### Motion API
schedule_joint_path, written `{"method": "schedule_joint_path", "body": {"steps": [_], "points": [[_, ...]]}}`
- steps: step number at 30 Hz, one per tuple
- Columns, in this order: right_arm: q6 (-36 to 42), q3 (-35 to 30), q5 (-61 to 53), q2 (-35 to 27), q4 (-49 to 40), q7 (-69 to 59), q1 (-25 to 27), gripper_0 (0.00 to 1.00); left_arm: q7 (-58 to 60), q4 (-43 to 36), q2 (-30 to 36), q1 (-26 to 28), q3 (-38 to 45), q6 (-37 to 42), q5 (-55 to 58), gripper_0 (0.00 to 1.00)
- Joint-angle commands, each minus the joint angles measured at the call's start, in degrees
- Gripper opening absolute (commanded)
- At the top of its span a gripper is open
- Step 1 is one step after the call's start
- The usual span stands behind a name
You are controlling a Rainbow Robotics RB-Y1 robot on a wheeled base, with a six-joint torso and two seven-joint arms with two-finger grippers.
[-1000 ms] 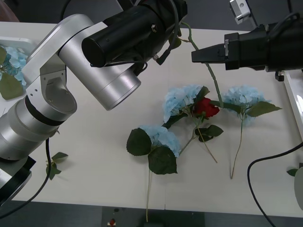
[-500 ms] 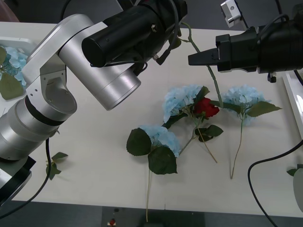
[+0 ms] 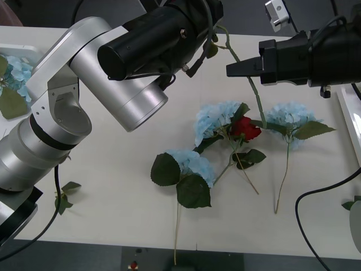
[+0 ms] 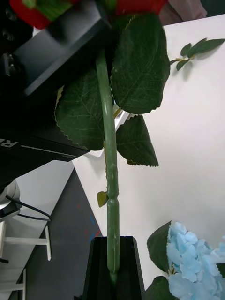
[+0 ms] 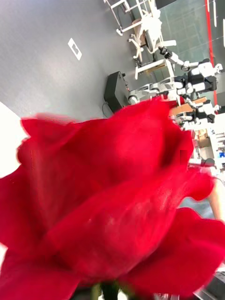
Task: Put the red flowers into the right box and the blue flowers into the left box
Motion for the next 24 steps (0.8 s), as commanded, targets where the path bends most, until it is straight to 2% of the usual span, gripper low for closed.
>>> {"method": "schedule_joint_path", "body": {"steps": [1,3,11,15,24], "points": [[2.1,-2.8,-0.8,-0.2,-0.9,-2.8,-1.4,0.0,-0.3,-0.6,-0.1,-2.7,0.7,-0.1,-1.3,0.95],[3.0,-3.6,-0.8,-0.2,-0.9,-2.8,-1.3,0.0,-0.4,-0.6,-0.1,-2.7,0.7,0.0,-1.4,1.0],[8.0,-9.9,-0.8,-1.2,-1.0,-2.7,-0.8,0.0,-0.8,-0.6,-0.1,-2.7,0.7,-0.1,-1.5,1.0],[8.3,-11.9,-1.0,-2.9,-1.0,-2.3,1.2,0.0,-0.9,-0.6,0.1,-2.7,0.7,-0.1,-1.5,1.0],[5.6,-17.3,-1.3,-10.9,-1.0,-2.5,8.3,0.0,-4.5,-1.3,2.9,-2.4,0.7,0.0,0.4,1.0]]}}
